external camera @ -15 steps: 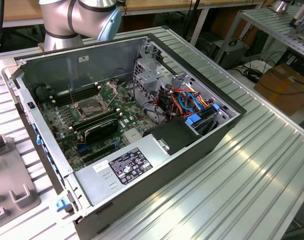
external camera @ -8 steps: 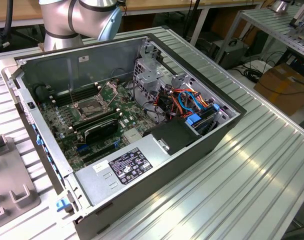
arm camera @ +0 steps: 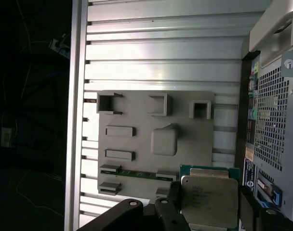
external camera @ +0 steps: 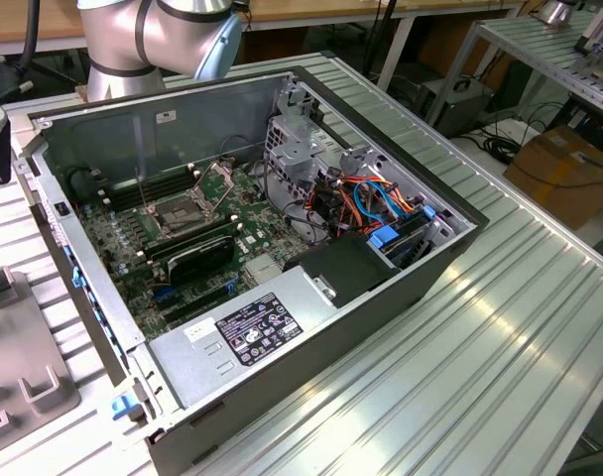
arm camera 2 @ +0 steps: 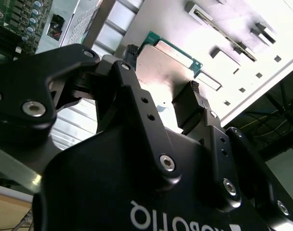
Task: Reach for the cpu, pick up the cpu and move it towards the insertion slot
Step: 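Pick up the cpu and move it towards the insertion slot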
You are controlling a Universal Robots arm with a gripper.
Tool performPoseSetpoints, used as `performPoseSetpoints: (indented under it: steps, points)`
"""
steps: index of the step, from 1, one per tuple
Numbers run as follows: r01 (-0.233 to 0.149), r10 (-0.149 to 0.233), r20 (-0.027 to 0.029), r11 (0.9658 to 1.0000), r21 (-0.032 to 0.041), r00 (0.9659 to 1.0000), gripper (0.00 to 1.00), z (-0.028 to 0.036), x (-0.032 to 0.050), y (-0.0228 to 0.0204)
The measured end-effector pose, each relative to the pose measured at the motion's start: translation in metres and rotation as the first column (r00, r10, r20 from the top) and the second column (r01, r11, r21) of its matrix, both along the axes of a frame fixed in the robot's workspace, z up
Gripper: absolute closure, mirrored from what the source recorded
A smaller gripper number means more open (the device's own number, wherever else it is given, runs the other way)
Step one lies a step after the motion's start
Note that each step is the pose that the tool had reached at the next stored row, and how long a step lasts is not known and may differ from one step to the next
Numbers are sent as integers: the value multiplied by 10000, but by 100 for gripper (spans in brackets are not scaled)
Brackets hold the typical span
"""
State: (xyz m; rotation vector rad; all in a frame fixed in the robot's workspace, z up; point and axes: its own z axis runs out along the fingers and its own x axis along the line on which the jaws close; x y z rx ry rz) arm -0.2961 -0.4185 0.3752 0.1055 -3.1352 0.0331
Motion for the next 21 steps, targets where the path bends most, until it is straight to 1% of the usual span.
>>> performPoseSetpoints:
  steps: [2, 8, 21]
  points:
    - [0, 0, 0, 10000, -1, 10000, 45, 0, 49, 0]
    - [0, 0, 0, 10000, 0, 10000, 45, 0, 109, 0]
    - [0, 0, 0, 10000, 0, 10000, 45, 0, 304, 0]
